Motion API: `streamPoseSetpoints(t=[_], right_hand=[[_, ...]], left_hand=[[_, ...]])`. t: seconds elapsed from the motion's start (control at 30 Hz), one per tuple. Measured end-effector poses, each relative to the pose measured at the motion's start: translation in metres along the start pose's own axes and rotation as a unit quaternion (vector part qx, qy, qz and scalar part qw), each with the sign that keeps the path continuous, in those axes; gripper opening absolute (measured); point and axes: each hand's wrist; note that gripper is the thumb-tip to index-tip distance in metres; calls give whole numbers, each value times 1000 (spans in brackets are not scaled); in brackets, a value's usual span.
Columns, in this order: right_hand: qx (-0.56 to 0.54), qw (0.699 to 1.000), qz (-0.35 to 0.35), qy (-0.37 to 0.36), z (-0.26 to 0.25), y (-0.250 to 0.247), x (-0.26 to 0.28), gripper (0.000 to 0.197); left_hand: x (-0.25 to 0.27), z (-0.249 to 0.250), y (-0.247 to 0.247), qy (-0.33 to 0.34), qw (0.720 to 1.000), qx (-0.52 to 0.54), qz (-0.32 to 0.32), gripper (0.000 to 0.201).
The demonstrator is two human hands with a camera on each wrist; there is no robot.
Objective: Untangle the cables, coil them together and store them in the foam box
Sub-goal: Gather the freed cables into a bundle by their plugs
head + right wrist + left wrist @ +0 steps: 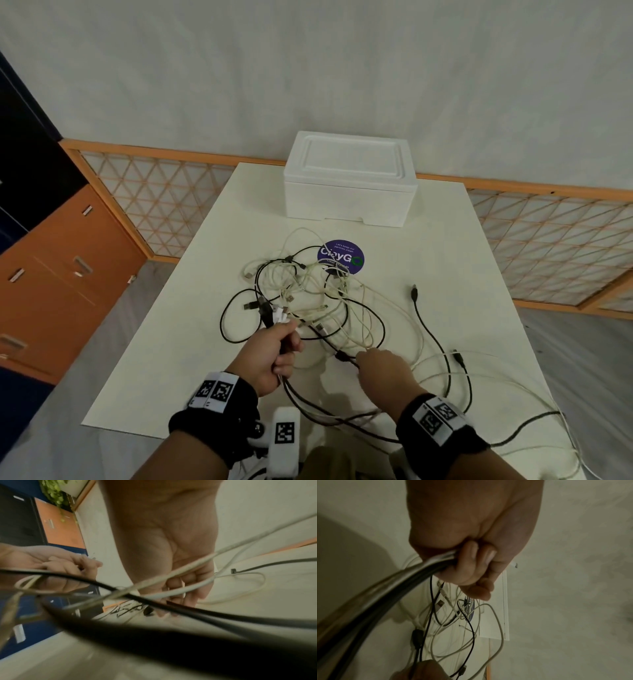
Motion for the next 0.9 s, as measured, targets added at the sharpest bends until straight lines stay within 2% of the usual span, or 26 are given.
streamPoseSetpoints(t=[0.1, 0.2, 0.27, 0.37, 0.47, 0.53, 0.6, 0.7, 0.77, 0.83, 0.9], right_hand=[[-139, 990, 16, -2, 1, -21, 3, 16], [-297, 943, 152, -4, 2, -61, 10, 10], [-330, 916, 228, -17, 1, -85, 12, 12], [-352, 900, 254, -37, -8, -106, 11, 11], [-352, 898, 249, -81, -24, -114, 14, 12], [-365, 893, 240, -103, -33, -116, 19, 18], [-350, 898, 237, -120, -35, -117, 22, 19], [-264, 928, 202, -166, -30, -116, 24, 14], [-215, 948, 173, -156, -18, -112, 24, 26], [-229, 946, 187, -130, 2, -106, 24, 44], [-240, 943, 205, -102, 24, -104, 26, 72]], left_hand=[[2, 4, 4, 16, 1000, -2, 17, 35], [0, 7, 11, 50, 999, 4, 16, 34], [-1, 10, 21, 92, 996, 20, 9, 31], [4, 16, 45, 157, 987, 19, -27, 13], [13, 20, 69, 206, 974, -10, -89, 22], [17, 21, 79, 217, 971, -14, -98, 15], [17, 20, 83, 215, 974, -4, -75, 19], [11, 19, 78, 218, 975, 38, -20, 28], [2, 23, 64, 215, 970, 109, 11, 31], [-7, 30, 46, 211, 959, 189, 27, 32], [-10, 35, 29, 210, 945, 249, 34, 37]])
Point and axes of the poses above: each hand's wrist, its own x-axis away from the middle knuckle, its own y-axis out of the palm, z = x × y, and after that the axes turned 2 degrees about -x, right-handed
